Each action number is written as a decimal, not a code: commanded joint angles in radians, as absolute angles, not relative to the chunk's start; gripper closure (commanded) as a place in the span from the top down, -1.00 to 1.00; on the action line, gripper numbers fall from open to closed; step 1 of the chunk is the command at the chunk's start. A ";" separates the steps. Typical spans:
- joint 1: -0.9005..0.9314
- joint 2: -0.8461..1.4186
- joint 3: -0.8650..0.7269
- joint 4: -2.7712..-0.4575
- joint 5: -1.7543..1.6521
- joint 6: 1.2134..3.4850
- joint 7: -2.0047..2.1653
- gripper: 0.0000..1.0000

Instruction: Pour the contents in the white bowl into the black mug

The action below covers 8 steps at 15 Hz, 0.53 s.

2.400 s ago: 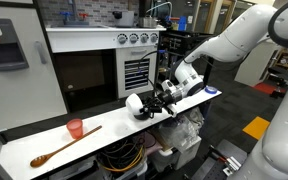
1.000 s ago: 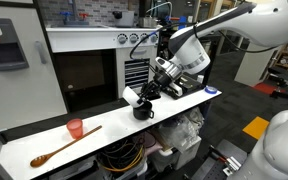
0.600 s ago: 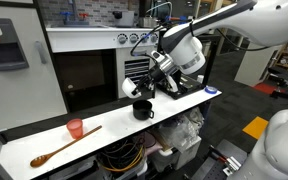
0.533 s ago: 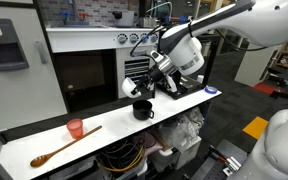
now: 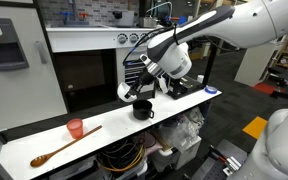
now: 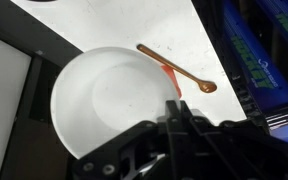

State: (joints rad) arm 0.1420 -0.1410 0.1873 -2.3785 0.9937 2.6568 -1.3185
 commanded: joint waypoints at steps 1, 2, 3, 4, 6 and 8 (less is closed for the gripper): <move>0.149 -0.057 0.175 -2.299 0.864 2.643 -1.169 -0.98; 0.149 -0.040 0.175 -2.285 0.815 2.642 -1.114 -0.98; 0.150 -0.026 0.175 -2.275 0.771 2.648 -1.064 -0.98; 0.150 -0.013 0.175 -2.263 0.720 2.650 -1.005 -0.98; 0.152 0.011 0.175 -2.239 0.637 2.634 -0.911 -0.98; 0.155 0.029 0.177 -2.215 0.576 2.615 -0.844 -0.98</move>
